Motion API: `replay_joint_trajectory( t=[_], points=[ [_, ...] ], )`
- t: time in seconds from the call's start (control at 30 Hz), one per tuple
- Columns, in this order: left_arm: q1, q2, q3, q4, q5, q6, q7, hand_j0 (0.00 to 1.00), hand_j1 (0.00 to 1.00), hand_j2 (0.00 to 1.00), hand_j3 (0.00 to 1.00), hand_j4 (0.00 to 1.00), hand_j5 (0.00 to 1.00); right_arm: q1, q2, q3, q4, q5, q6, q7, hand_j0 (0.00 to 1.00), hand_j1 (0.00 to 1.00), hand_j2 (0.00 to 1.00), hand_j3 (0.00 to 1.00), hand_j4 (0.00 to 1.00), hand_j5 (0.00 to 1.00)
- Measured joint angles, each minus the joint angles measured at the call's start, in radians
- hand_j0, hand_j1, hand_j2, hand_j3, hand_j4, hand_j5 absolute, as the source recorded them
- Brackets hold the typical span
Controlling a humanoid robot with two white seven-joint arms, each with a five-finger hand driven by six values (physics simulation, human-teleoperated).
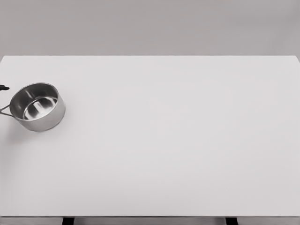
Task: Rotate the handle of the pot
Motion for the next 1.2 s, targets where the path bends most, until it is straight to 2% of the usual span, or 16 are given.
replay_joint_trajectory(
  t=[0.5,0.67,1.2],
  points=[
    [-0.020,-0.014,-0.002,0.023,0.000,0.000,-0.001,1.00,1.00,1.00,1.00,1.00,1.00,0.000,0.000,0.000,0.000,0.000,0.000,0.000,1.00,1.00,1.00,1.00,1.00,1.00],
    [-0.048,-0.026,-0.001,0.045,-0.001,0.000,-0.001,1.00,1.00,1.00,1.00,1.00,1.00,0.000,0.000,0.000,0.000,0.000,0.000,0.000,1.00,1.00,1.00,1.00,1.00,1.00],
    [-0.057,-0.048,0.000,0.061,-0.002,0.000,-0.001,1.00,1.00,1.00,1.00,1.00,1.00,0.000,0.000,0.000,0.000,0.000,0.000,0.000,1.00,1.00,1.00,1.00,1.00,1.00]
  ],
)
